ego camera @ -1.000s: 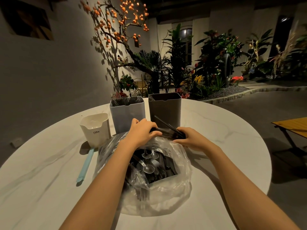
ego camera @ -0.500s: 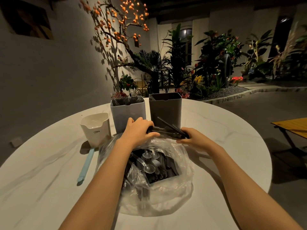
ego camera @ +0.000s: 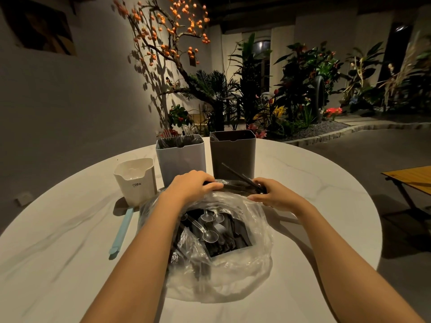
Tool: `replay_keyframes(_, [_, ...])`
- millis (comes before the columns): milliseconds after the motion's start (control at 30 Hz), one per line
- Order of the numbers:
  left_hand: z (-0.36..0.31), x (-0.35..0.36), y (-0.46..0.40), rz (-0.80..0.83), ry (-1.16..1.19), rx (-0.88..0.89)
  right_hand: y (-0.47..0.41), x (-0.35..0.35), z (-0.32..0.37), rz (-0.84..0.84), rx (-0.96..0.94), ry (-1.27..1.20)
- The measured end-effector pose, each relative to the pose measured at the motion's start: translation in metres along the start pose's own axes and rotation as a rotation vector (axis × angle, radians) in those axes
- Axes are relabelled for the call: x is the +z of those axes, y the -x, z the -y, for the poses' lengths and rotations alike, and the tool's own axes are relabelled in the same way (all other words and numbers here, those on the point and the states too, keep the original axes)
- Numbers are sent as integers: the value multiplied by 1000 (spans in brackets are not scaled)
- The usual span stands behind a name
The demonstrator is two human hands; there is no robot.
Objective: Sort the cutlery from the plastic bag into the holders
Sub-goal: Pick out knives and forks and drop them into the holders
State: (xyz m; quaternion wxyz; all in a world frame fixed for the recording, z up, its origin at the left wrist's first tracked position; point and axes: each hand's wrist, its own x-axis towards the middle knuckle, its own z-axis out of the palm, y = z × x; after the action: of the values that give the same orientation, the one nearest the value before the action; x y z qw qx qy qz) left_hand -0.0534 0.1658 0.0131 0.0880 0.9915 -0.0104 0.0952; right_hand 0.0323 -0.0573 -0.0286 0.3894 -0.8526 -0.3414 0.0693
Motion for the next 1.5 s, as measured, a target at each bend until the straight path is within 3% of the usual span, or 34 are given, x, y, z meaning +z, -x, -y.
replay_keyframes(267, [17, -8, 2, -79, 33, -104, 0, -4, -4, -36, 25, -25])
replay_keyframes(500, [8, -8, -3, -1, 117, -155, 1, -6, -1, -78, -9, -61])
replay_keyframes(667, [2, -9, -5, -34, 291, -140, 0, -7, 2, -91, 3, -99])
replay_keyframes(867, [-8, -10, -6, -128, 312, -114, 2, -5, 11, -126, -46, -206])
replay_keyframes(1133, [-31, -13, -7, -35, 1073, -161, 6, -4, 19, -85, -19, -443])
replay_keyframes(1300, [-50, -4, -15, -73, 1551, -338, 5, 1, 22, -32, -64, -611])
replay_keyframes(1500, [-67, 17, -15, -242, 1596, -368, 7, 5, 31, -3, -96, -667])
